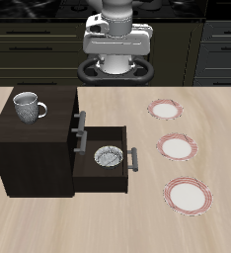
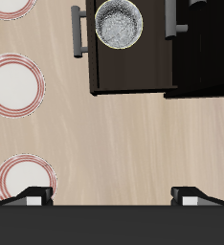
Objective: Place the bowl on the farthest plate relative to the robot
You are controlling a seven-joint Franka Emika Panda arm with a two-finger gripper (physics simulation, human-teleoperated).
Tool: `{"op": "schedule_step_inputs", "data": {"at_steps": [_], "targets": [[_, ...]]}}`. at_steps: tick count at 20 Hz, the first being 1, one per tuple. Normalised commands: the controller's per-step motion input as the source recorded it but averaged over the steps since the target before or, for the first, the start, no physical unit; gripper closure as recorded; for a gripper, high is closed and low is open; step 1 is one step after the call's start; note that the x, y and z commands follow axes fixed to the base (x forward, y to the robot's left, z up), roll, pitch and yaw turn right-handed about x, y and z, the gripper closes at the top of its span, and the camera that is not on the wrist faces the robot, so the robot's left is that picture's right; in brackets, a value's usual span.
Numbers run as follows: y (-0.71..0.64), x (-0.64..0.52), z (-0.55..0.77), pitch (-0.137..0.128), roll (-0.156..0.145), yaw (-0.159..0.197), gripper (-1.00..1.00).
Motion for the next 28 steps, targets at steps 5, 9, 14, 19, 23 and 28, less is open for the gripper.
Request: {"op": "schedule_step_inputs", "data": {"at_steps": [5, 9, 14, 19, 23, 28], "targets": [[0.06, 0.16, -0.03, -0.004, -0.020, -0.030, -1.00], [0.12, 0.19, -0.04, 0.011, 0.017, 0.009, -1.00], [0.08, 0.29, 0.02, -0.042, 0.009, 0.065, -1.00], [-0.01, 0.26, 0.05, -0.025, 0.001, -0.006, -1.00], [-0.04, 0.31, 0.02, -0.019, -0.019, 0.011, -1.00], [-0.05, 0.31, -0.04, -0.023, 0.000, 0.031, -1.00]]}}
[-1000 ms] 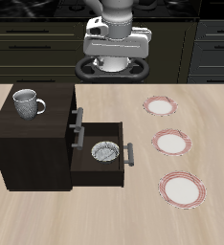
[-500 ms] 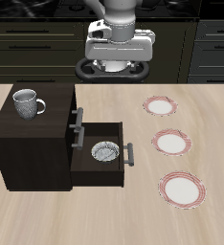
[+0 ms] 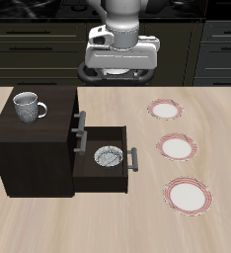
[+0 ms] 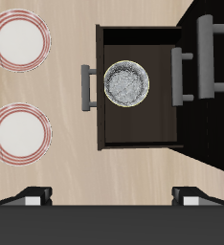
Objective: Place the bowl on the farthest plate relative to the robot
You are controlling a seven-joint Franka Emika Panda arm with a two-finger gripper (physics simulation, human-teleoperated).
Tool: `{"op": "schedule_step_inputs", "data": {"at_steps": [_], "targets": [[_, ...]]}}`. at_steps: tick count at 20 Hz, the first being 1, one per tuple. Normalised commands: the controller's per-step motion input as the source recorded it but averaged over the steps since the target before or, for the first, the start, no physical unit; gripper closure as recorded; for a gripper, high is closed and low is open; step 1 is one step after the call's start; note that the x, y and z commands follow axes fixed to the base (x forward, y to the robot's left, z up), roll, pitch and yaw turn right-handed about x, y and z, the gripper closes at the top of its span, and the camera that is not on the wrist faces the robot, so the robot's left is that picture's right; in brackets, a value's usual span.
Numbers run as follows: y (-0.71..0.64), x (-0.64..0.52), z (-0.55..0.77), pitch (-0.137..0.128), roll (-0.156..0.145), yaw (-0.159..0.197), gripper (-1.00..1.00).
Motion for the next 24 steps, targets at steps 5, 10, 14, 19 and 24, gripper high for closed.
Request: {"op": "schedule_step_inputs", "data": {"at_steps": [5, 10, 14, 19, 24], "targets": [[-0.22, 0.38, 0.00, -0.020, -0.052, 0.038, -1.00], [-0.16, 0.23, 0.03, -0.013, -0.029, -0.056, -1.00], [-0.04, 0.16, 0.03, -0.008, -0.002, -0.107, -1.00], [-0.02, 0.16, -0.01, -0.042, -0.013, -0.186, -1.00], [-0.12, 0.15, -0.07, -0.010, -0.034, -0.163, -1.00]]}}
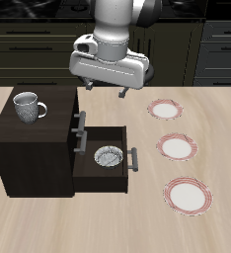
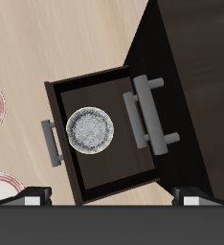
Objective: Place the bowl on the farthest plate relative to the robot
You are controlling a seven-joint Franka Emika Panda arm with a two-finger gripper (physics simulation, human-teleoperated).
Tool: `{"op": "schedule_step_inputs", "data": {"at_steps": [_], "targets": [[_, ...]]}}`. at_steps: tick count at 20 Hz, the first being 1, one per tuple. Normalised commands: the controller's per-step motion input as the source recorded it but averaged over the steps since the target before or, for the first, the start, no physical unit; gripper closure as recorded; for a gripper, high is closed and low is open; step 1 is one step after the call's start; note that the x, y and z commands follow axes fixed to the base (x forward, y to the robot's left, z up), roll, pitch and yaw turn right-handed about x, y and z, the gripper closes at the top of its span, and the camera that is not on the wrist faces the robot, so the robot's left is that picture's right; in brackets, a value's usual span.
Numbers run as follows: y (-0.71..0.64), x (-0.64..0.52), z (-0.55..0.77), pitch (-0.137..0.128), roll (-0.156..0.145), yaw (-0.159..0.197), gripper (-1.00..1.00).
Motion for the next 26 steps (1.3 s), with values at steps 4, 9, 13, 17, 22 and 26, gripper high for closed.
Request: {"op": "schedule_step_inputs", "data": {"at_steps": [4, 9, 13, 17, 22, 26], "targets": [[-0.14, 0.09, -0.09, -0.007, -0.037, -0.205, -1.00], [-0.09, 0.03, -0.17, 0.031, -0.002, -0.185, -1.00], [-0.12, 0.03, -0.21, 0.020, 0.018, -0.242, -1.00], [0.02, 0.00, -0.08, -0.035, 0.016, -0.126, -1.00], [-0.01, 0.00, -0.15, -0.007, 0.026, -0.202, -1.00], [-0.02, -0.02, -0.04, -0.014, 0.026, -0.152, -1.00]]}}
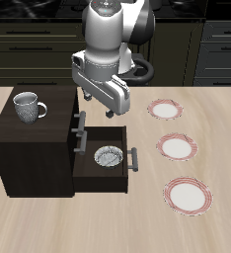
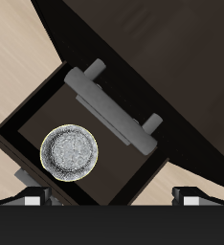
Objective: Place the bowl on the farthest plate relative to the robot
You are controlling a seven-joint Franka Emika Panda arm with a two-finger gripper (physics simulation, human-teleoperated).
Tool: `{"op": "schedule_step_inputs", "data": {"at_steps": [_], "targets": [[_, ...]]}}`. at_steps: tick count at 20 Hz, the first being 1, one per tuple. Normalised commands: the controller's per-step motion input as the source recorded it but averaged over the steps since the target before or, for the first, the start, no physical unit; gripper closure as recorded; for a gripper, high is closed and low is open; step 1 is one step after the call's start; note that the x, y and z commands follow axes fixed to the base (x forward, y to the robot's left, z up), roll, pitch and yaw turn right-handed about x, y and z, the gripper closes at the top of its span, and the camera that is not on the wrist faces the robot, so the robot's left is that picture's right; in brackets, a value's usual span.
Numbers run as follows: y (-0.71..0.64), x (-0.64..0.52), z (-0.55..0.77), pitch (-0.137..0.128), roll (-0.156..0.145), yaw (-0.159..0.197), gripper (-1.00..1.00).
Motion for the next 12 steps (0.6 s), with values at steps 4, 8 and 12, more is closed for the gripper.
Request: {"op": "schedule_step_inputs", "data": {"at_steps": [4, 8, 12], "targets": [[0.00, 0.03, -0.13, -0.023, 0.028, -0.137, -1.00], [0.08, 0.03, -0.35, 0.026, 0.017, -0.065, -1.00], [-0.03, -0.03, -0.31, -0.030, 0.000, -0.105, -1.00]]}}
